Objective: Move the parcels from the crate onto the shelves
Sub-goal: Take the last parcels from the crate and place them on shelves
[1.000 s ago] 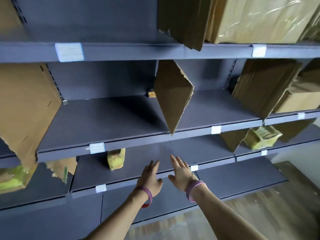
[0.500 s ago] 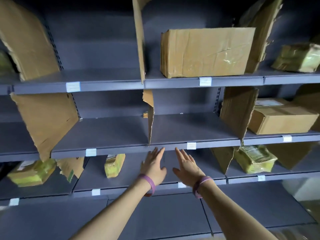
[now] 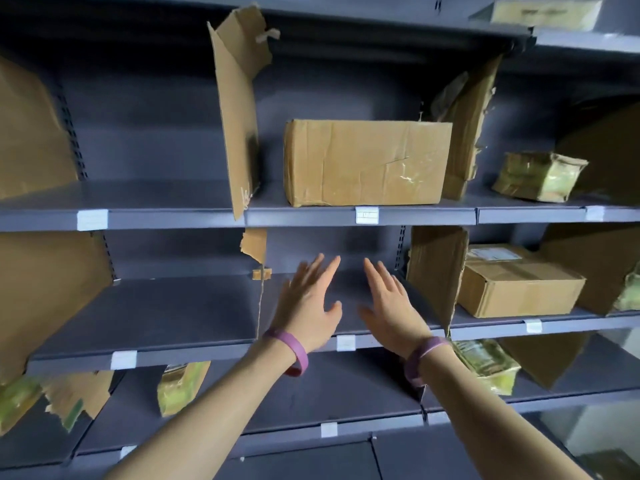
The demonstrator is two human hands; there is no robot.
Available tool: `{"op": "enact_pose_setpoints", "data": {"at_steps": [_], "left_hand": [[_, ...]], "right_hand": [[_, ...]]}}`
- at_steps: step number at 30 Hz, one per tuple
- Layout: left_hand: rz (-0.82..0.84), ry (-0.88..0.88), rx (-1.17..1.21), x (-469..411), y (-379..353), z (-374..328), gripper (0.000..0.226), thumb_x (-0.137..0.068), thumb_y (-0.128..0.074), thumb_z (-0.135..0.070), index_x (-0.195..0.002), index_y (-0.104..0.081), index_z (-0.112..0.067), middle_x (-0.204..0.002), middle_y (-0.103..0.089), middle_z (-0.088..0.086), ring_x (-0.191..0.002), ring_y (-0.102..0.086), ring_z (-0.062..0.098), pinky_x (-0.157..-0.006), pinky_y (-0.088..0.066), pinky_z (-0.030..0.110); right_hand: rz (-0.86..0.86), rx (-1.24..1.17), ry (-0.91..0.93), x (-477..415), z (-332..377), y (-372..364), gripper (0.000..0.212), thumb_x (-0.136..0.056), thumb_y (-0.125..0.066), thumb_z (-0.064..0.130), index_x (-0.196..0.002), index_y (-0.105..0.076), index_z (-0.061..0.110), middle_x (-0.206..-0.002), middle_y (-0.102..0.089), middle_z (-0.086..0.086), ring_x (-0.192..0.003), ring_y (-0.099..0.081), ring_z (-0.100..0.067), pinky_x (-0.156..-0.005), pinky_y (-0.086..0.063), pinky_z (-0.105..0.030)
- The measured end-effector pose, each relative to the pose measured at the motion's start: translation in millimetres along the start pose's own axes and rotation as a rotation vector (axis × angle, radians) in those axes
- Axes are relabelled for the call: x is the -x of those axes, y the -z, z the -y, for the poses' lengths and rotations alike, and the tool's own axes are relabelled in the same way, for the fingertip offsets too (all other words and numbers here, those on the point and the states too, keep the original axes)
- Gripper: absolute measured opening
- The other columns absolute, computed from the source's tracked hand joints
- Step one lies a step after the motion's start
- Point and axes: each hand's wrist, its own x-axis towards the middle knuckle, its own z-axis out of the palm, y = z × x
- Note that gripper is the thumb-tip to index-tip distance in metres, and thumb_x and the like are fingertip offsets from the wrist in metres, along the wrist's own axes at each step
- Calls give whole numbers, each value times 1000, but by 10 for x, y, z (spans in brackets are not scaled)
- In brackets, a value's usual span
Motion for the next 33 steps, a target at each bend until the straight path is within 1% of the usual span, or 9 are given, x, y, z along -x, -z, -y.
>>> {"op": "enact_pose_setpoints", "data": {"at_steps": [2, 5, 10, 12, 16, 19, 23, 27, 33], "left_hand": [[-81, -55, 23, -262, 139, -88, 67, -92, -50, -28, -149, -15, -37, -159, -7, -6, -147, -3, 19, -116, -6, 40], [-205, -134, 15, -634, 322, -143, 67, -90, -53, -28, -148, -20, -34, -159, -14, -1, -146, -7, 23, -117, -14, 45], [-341, -150, -24, -1033, 421, -140, 68, -90, -54, -25, -148, -20, -33, -159, -8, 0, -147, -3, 25, -116, -12, 49], [-365, -165, -48, -1115, 419, -124, 67, -90, -55, -22, -148, -21, -32, -160, -4, -2, -147, 0, 23, -118, -9, 46], [-328, -173, -69, -1156, 331, -101, 69, -92, -52, -23, -149, -16, -33, -160, 0, -5, -147, 5, 19, -117, -5, 40], [-269, -113, -195, -1161, 210, -100, 73, -92, -50, -31, -149, -6, -37, -159, 5, -5, -146, 4, 21, -117, -6, 39], [-243, 15, -334, -1211, 107, -129, 77, -92, -47, -35, -149, 5, -36, -159, 9, -2, -145, 3, 23, -116, -8, 40], [-259, 94, -380, -1265, 26, -156, 82, -91, -48, -36, -146, 13, -38, -158, 12, -2, -146, 4, 24, -117, -2, 43], [-260, 151, -430, -1332, 9, -139, 87, -90, -49, -35, -145, 18, -37, -159, 10, -4, -146, 2, 22, -116, 1, 46]], "right_hand": [[-125, -11, 29, -159, 9, 277, 75, -96, -52, 18, -155, -6, 19, -163, -6, -5, -150, 0, -25, -122, -10, -38], [-246, 0, 29, -360, -37, 657, 72, -96, -53, 21, -154, -12, 25, -162, -9, -6, -149, -6, -27, -119, -13, -40], [-329, 161, 9, -579, -280, 1115, 69, -96, -54, 20, -153, -16, 25, -162, -9, -7, -147, -10, -35, -117, -18, -45], [-311, 202, 12, -639, -395, 1208, 68, -98, -52, 22, -153, -14, 29, -163, -7, -1, -148, -7, -36, -117, -18, -48], [-227, 227, 44, -806, -569, 1256, 68, -100, -48, 32, -154, -6, 35, -163, 0, 10, -150, 2, -27, -119, -16, -45], [-162, 281, 98, -884, -676, 1188, 70, -100, -47, 35, -154, -3, 34, -163, 6, 10, -150, 7, -28, -121, -13, -48], [-90, 357, 152, -987, -860, 1152, 74, -99, -46, 30, -153, 5, 33, -162, 15, 9, -149, 14, -28, -120, -6, -49], [-75, 404, 220, -1107, -972, 1124, 78, -98, -47, 31, -153, 8, 33, -161, 18, 11, -149, 13, -29, -120, -7, -49], [-70, 398, 277, -1242, -1030, 1055, 77, -98, -45, 35, -153, 9, 32, -162, 14, 9, -148, 14, -34, -121, -6, -50]]}}
